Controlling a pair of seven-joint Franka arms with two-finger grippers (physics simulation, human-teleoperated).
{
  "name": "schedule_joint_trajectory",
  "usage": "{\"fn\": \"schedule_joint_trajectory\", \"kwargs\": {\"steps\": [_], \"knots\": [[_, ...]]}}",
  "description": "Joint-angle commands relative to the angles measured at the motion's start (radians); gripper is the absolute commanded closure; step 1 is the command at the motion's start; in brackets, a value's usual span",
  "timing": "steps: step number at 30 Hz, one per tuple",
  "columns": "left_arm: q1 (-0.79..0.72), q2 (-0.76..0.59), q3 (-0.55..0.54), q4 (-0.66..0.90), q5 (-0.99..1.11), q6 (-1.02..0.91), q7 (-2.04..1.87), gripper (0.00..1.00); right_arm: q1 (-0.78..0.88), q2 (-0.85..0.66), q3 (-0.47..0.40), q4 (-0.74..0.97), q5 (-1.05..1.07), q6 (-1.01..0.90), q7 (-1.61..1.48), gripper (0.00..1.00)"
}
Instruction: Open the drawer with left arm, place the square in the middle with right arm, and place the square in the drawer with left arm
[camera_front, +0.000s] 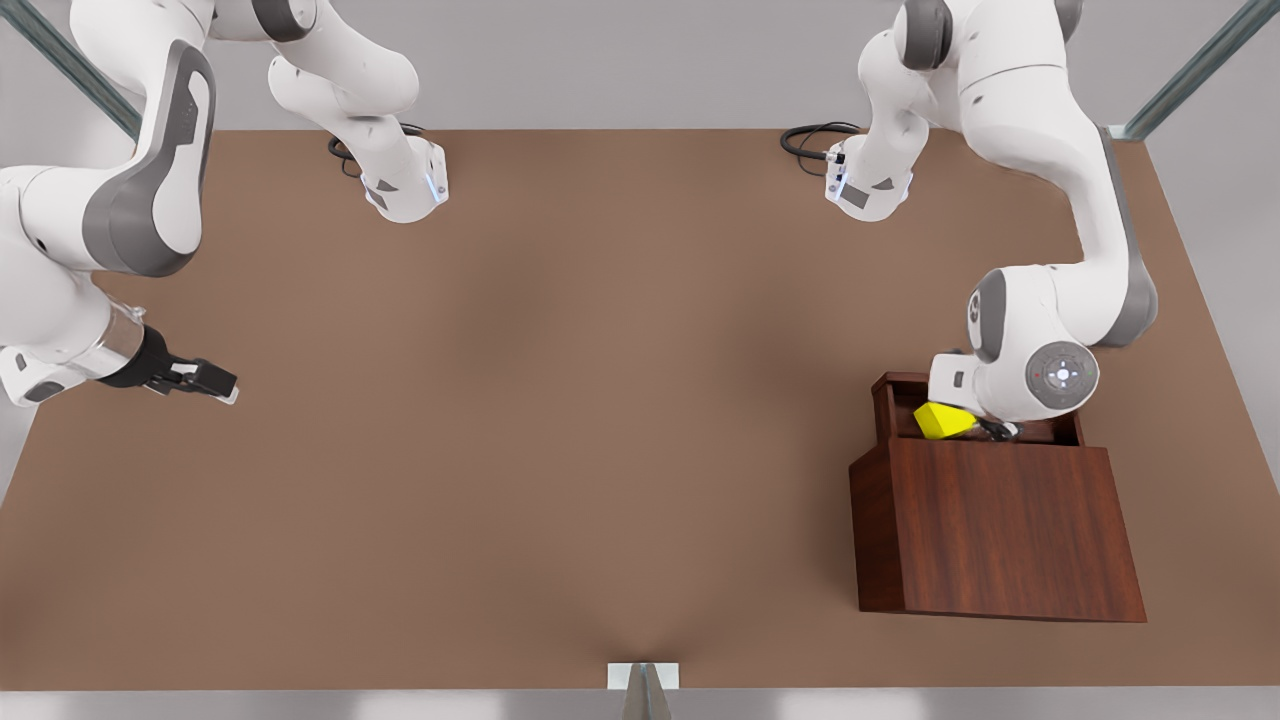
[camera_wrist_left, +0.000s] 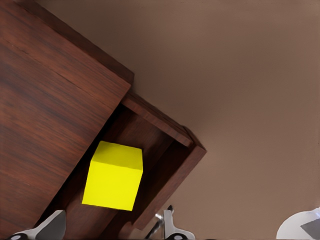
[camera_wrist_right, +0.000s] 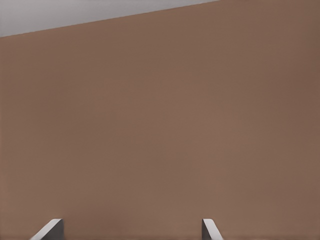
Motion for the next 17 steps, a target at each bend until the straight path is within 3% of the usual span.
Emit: {"fn": "schedule_joint_trajectory", "kwargs": {"steps": [1,5,8,9,12,17], "knots": [[-0.001,-0.001,-0.001,0.020,-0.002,-0.019,-0.043,0.00,0.000,0.000,0.000,0.000,-0.001,0.000,0.000,0.00],[0.002,0.013,-0.012,0.235,-0.096,-0.076,-0.563,0.00,0.000,0.000,0.000,0.002,-0.001,0.000,0.000,0.00],[0.206,-0.041,-0.280,0.259,-0.033,-0.013,-0.795,0.00,0.000,0.000,0.000,0.000,-0.001,0.000,0.000,0.00],[0.344,-0.076,-0.466,0.256,0.048,-0.004,-0.821,0.00,0.000,0.000,0.000,0.000,-0.001,0.000,0.000,0.00],[0.507,-0.107,-0.645,0.252,0.071,-0.002,-0.844,0.00,0.000,0.002,0.000,0.000,-0.001,0.001,0.000,0.00],[0.524,-0.107,-0.676,0.252,0.097,-0.002,-0.849,0.00,0.000,0.000,0.000,0.002,-0.001,0.000,0.000,0.00]]}}
